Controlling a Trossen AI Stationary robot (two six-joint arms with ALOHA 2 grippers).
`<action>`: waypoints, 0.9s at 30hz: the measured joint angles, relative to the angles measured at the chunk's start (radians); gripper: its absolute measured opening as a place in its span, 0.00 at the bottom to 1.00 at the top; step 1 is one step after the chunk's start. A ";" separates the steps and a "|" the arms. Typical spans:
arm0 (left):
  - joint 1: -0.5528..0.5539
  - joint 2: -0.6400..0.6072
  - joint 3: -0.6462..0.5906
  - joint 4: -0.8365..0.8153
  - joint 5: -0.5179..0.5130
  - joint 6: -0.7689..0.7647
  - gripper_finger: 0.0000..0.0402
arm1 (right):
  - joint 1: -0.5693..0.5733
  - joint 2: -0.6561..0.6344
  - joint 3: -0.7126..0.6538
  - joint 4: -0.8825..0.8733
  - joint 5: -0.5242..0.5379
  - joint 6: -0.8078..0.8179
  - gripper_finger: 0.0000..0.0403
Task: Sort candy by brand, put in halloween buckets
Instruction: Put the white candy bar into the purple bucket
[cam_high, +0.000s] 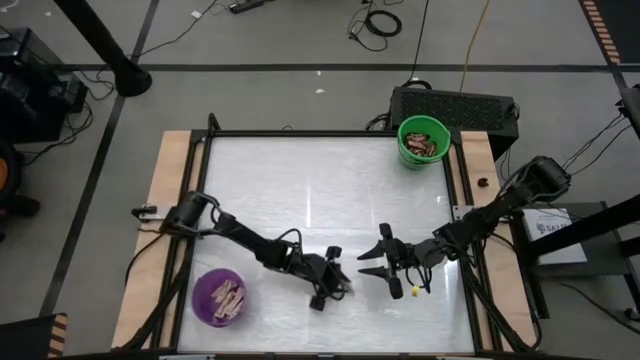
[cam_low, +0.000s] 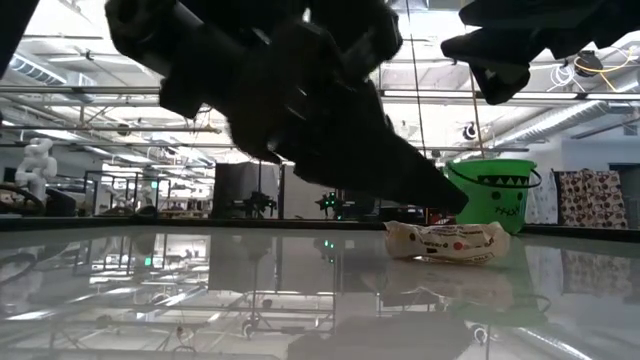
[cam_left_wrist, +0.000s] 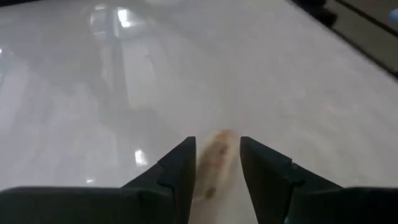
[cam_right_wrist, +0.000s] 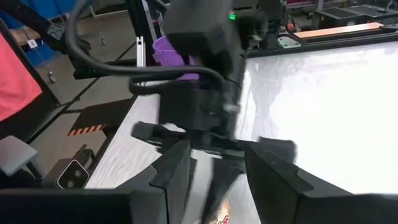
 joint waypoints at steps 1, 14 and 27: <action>0.006 0.001 0.000 -0.001 0.000 0.000 0.33 | 0.000 0.000 0.000 0.000 0.000 0.000 0.36; 0.021 0.086 0.045 0.087 0.074 0.020 0.33 | 0.000 0.000 0.000 0.002 0.000 -0.001 0.36; 0.020 0.108 0.089 0.032 0.079 0.024 0.32 | 0.000 0.000 0.000 -0.008 -0.003 -0.009 0.36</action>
